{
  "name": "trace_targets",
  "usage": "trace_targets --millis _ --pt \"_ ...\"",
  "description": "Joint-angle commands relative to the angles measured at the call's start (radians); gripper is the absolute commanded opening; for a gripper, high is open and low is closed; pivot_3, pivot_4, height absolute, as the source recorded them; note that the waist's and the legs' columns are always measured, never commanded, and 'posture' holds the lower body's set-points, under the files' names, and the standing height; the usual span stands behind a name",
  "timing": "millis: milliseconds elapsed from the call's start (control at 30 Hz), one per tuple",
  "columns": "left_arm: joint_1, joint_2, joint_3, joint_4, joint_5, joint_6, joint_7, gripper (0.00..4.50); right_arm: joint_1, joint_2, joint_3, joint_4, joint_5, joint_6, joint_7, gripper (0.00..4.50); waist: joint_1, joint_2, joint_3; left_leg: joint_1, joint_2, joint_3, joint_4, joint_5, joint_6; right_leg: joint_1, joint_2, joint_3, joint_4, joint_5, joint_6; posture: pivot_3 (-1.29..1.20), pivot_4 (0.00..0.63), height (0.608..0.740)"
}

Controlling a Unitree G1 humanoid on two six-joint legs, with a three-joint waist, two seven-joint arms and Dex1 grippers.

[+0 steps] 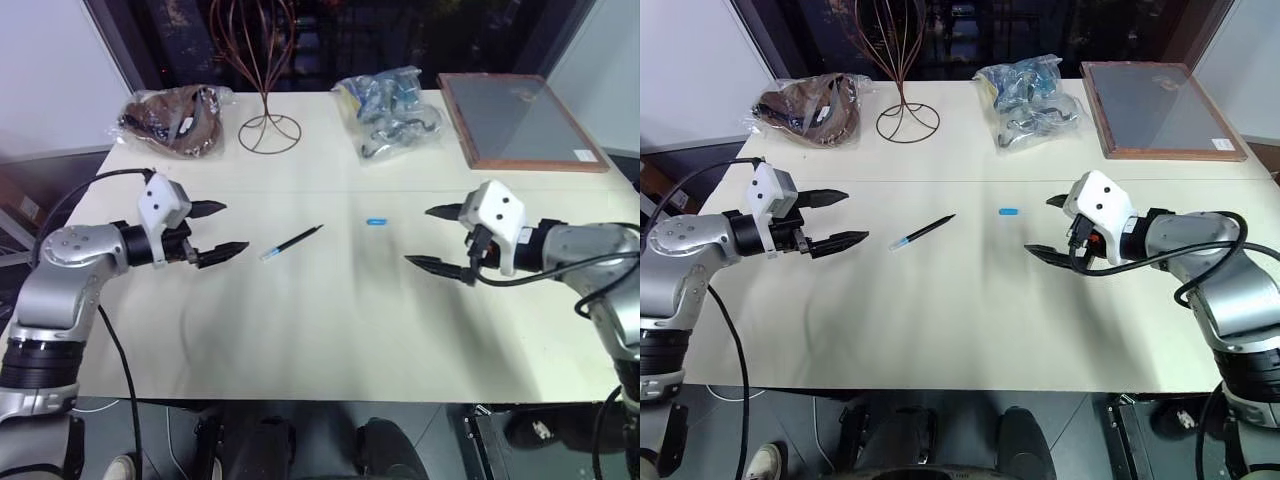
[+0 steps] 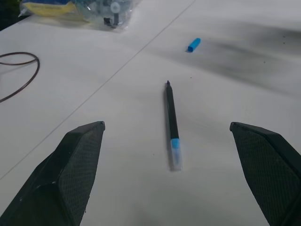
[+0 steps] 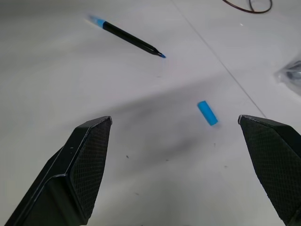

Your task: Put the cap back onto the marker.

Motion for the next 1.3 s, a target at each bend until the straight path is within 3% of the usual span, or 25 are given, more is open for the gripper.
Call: trace_targets --millis 33,900,1300 --pt "0.004 0.014 0.037 -0.034 -0.006 -0.013 0.010 4.50 -0.019 0.002 -0.013 -0.017 -0.004 -0.007 -0.008 4.46 0.000 0.000 0.000 0.000 0.000 0.000 0.000 0.000 0.000 0.000 0.000 0.000 0.000 0.000 0.000 0.00 0.150 0.740" --pt "0.033 -0.003 0.021 -0.072 0.004 -0.014 0.060 4.50 -0.029 0.011 0.011 0.016 -0.023 -0.042 0.005 4.46 0.000 0.000 0.000 0.000 0.000 0.000 0.000 0.000 0.000 0.000 0.000 0.000 0.000 0.000 0.000 0.00 0.150 0.740" --pt "-0.033 -0.100 -0.082 0.029 0.114 -0.072 0.132 4.50 0.006 0.035 0.004 -0.029 -0.024 -0.014 -0.029 4.46 0.002 0.000 0.000 0.000 0.000 0.000 0.000 0.000 0.000 0.000 0.000 0.000 0.001 0.000 0.000 0.00 0.150 0.740"
